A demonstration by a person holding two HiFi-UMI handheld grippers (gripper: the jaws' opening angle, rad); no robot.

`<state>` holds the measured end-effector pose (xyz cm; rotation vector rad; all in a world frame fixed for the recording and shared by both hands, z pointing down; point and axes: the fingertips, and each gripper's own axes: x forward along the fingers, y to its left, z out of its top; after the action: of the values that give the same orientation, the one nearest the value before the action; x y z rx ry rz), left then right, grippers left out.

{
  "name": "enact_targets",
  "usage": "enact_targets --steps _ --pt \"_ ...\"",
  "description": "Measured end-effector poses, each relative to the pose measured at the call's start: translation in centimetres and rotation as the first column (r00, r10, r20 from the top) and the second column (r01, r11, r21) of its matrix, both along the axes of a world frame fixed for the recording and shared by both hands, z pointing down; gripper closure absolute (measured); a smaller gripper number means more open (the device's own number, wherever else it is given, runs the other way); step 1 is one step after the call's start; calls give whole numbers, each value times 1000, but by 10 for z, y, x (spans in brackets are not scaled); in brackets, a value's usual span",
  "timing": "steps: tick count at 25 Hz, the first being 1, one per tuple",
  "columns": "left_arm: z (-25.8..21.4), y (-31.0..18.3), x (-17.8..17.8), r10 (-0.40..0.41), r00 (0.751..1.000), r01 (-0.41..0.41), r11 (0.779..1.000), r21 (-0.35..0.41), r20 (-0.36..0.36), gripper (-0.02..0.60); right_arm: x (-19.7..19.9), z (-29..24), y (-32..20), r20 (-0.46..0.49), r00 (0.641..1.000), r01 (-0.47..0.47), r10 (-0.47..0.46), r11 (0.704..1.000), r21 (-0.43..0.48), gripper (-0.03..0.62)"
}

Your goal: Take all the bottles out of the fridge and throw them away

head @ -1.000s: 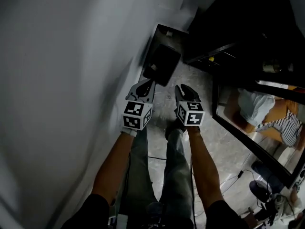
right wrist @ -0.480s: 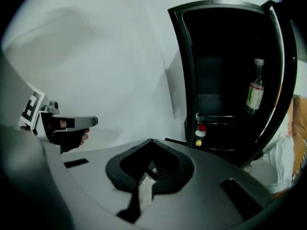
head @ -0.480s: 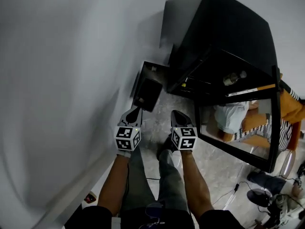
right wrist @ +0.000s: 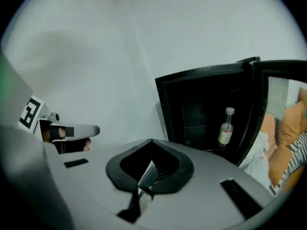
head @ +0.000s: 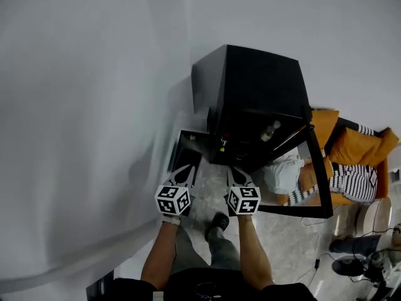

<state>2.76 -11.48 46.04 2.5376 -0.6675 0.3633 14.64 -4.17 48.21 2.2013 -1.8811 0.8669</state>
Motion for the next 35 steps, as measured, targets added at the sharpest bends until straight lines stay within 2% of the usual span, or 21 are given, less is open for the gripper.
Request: enact_targets --steps 4,7,12,16,23,29,35 --pt "-44 24 31 49 998 -49 999 18 -49 580 32 -56 23 -11 997 -76 77 995 61 586" --pt "-73 35 47 73 996 -70 996 51 -59 580 53 -87 39 -10 992 -126 128 987 104 586" --pt "-108 51 69 101 994 -96 988 123 -35 580 82 -121 68 -6 982 -188 191 971 144 586" --pt "-116 61 84 119 993 -117 981 155 -4 580 104 -135 87 -1 977 -210 213 966 149 586" --pt "-131 68 107 152 988 -154 972 177 27 580 124 -155 91 -29 986 -158 164 976 148 586" --pt "-142 56 125 170 985 -173 962 213 34 580 125 -146 82 -87 992 -85 95 990 112 586" --pt "-143 48 138 185 982 -191 956 221 50 580 129 -139 73 -94 993 -64 72 994 86 586"
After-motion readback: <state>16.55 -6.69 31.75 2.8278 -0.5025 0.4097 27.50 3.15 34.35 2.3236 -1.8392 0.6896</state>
